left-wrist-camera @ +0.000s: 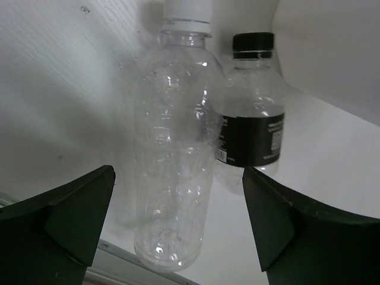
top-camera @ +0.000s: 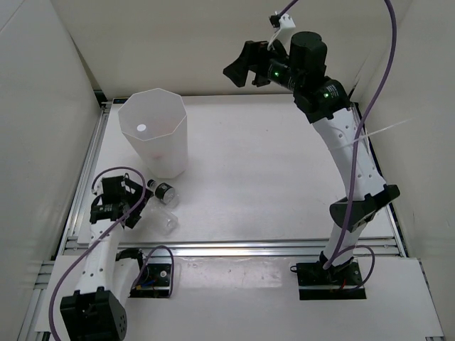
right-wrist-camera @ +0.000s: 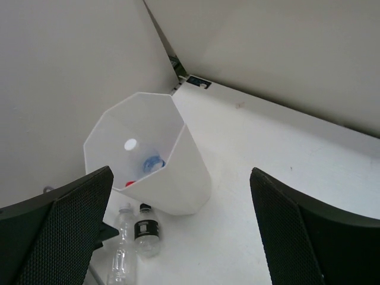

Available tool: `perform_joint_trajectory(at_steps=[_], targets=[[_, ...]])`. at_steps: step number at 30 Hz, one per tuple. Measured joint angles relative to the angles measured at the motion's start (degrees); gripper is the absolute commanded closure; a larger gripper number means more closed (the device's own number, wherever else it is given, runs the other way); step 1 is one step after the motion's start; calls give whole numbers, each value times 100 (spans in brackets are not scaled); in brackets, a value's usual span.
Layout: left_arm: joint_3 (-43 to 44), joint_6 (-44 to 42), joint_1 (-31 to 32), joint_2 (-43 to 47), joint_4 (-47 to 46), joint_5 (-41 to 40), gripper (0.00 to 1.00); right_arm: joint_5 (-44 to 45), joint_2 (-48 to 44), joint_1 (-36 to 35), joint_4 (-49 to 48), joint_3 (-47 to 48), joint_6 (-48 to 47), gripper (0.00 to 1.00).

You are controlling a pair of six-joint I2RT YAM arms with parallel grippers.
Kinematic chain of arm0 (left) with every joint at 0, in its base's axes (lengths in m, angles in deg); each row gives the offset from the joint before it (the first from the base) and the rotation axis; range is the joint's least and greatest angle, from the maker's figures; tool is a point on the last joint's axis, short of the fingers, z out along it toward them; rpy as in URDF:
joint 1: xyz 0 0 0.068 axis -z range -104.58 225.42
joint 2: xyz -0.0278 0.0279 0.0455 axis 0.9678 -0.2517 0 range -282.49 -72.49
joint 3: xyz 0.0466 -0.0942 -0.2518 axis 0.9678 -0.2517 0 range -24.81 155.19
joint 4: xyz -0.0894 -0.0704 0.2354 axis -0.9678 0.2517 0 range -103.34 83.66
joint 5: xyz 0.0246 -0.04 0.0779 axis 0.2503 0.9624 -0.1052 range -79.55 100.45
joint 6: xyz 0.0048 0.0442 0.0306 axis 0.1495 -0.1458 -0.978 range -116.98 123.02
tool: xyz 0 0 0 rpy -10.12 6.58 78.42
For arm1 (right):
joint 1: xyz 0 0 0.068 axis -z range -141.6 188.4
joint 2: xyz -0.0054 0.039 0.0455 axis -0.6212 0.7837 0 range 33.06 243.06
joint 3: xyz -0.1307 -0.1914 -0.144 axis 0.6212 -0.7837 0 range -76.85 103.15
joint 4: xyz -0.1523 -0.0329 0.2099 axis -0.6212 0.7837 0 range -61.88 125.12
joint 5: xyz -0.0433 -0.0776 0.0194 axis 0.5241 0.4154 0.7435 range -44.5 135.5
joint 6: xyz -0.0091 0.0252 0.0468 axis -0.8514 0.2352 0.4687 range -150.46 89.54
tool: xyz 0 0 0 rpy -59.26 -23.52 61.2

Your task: Put the plastic bottles in the bin

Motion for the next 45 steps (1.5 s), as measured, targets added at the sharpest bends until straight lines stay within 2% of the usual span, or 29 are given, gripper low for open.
perform_joint_trajectory(at_steps=[4,11,12,14,15,16,18,19,22,24,26,28,35,39,45], targets=[[-168,20,-68,-640,-361,155,0,-94,-9,227,162,-332,0,0],[-393,46,-83,-1231,-721,291,0,-105,-83,599,452,-627,2,0],[-407,46,-83,-1375,-787,313,2,-105,-125,632,476,-640,2,0],[-420,66,-85,-1464,-876,356,10,-107,-219,686,533,-643,0,0],[-433,70,-87,-1460,-916,365,20,-107,-264,702,555,-645,-2,0],[-446,76,-87,-1458,-933,391,25,-109,-321,723,562,-645,-11,0],[-470,72,-92,-1412,-940,444,32,-111,-426,743,551,-675,-39,0],[-479,57,-96,-1342,-916,481,41,-114,-498,743,549,-741,-52,0],[-450,90,-129,-929,-750,490,55,-114,-660,765,575,-935,-83,0],[-264,170,-160,-579,-494,424,58,-116,-680,778,590,-999,-90,0],[142,236,-168,-293,-192,269,58,-116,-680,796,608,-1045,-92,0],[857,295,-168,-144,153,39,66,-120,-680,807,638,-1086,-94,0],[4118,170,-168,-341,680,-1001,69,-151,-682,811,675,-1174,-103,0],[5648,-103,-181,-984,446,-1255,68,-173,-684,811,684,-1331,-103,0],[6551,-142,114,-2509,37,-1467,66,-319,-695,907,715,-1392,-105,0]])
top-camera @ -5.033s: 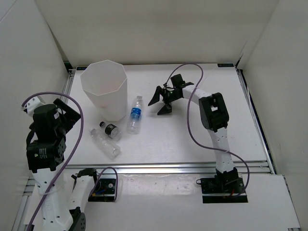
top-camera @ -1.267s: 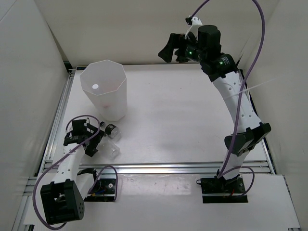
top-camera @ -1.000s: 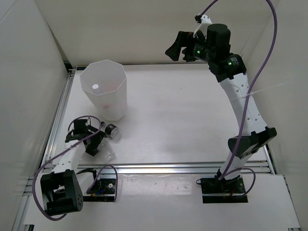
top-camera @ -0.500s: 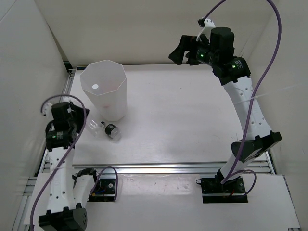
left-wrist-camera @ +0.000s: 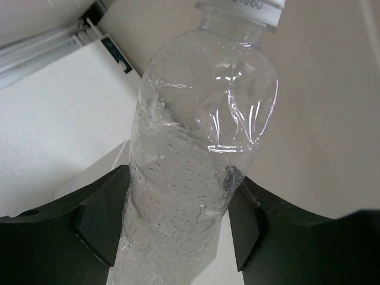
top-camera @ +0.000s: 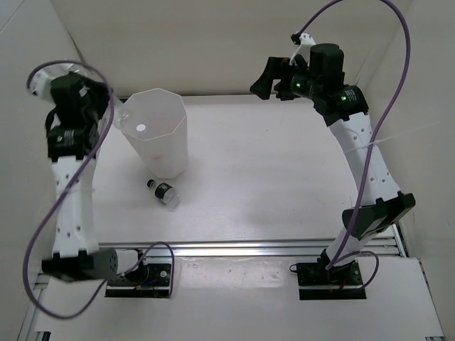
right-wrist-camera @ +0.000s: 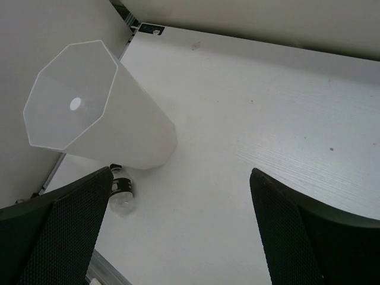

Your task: Put the plastic bottles in the bin

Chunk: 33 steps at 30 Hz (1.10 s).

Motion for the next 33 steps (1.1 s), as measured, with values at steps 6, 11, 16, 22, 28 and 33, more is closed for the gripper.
perform_joint_trajectory(at_steps=[6,11,16,22,28,33], targets=[[1259,-315,859,-2216,-31,-319,59,-249,-96,385,-11,-146,13,0],[1873,-728,1453,-3106,-55,-564,0,-299,-269,588,9,-387,24,0],[1342,-866,1635,-2660,-70,-905,0,-348,-448,702,2,-579,20,0],[-553,-472,1414,-595,-166,-1600,0,-343,-520,804,2,-654,20,0],[-3119,299,37,1912,-245,-697,0,-385,-520,833,0,-673,20,0],[-5156,396,-874,2326,-490,1008,0,-514,-520,841,0,-673,20,0]])
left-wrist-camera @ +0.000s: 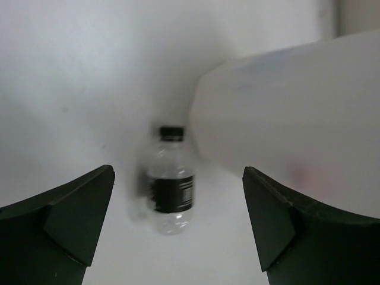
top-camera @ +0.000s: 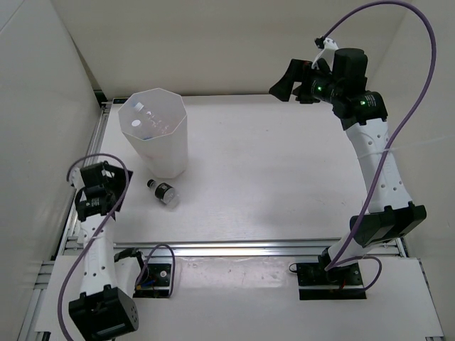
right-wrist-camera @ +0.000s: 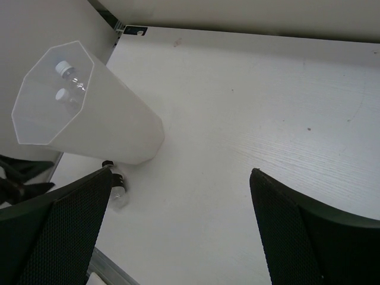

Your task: Put the plastic bottles in the bin

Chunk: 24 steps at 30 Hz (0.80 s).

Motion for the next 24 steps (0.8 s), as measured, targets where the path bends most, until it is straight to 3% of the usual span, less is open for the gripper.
perform_joint_trajectory(at_steps=[5,12,24], targets=[[-1488,-48,-264,-57,-455,1349,0,-63,-33,0,-4,-74,-15,0],[-2627,-262,-308,50,-1423,2205,0,-63,-146,0,7,-262,-37,0],[-3263,-208,-415,-267,-3257,2830,0,-92,-584,0,44,-494,-138,0]])
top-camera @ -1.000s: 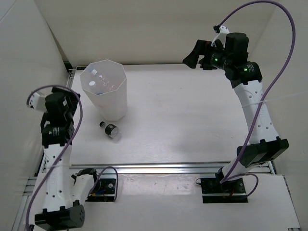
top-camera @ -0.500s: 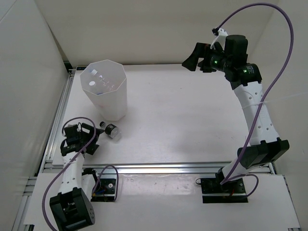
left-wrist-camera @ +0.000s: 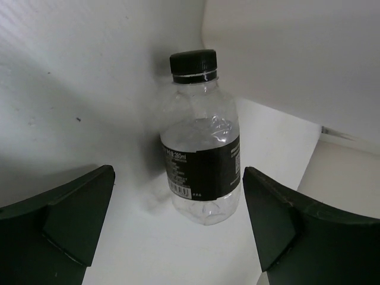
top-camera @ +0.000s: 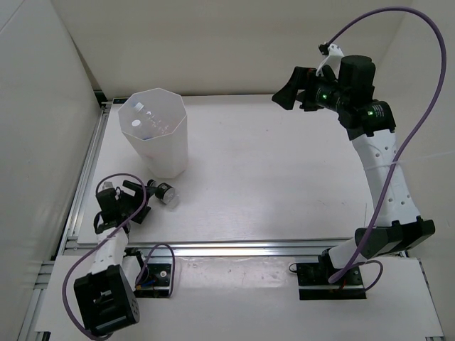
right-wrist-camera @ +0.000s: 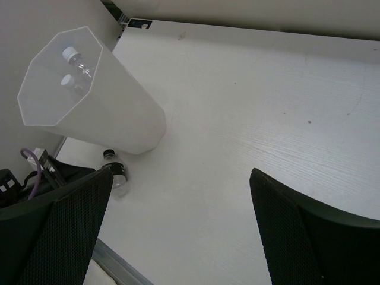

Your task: Put the plastic bottles in the bin

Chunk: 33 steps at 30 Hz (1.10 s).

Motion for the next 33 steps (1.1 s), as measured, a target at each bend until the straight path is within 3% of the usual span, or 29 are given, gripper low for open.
perform_joint_trajectory(at_steps=[5,17,21,25,27,28,30,33], targets=[[-24,120,118,-715,-702,98,0,-15,0,0,13,-26,-33,0],[551,317,1097,-2103,-1556,22,1,-9,0,0,96,-24,-98,0],[691,317,1169,-2286,-1510,-70,16,94,0,0,107,-24,-129,0],[697,291,1169,-2210,-1270,-177,18,188,0,0,114,-31,-155,0],[632,262,1169,-2017,-1110,-221,27,229,0,0,125,-31,-157,0],[579,245,1169,-1895,-1043,-236,42,238,0,0,127,-31,-160,0],[431,221,1158,-1587,-896,-216,53,247,0,0,127,-39,-157,0],[223,160,1014,-927,-527,-111,53,247,2,0,129,-63,-151,0]])
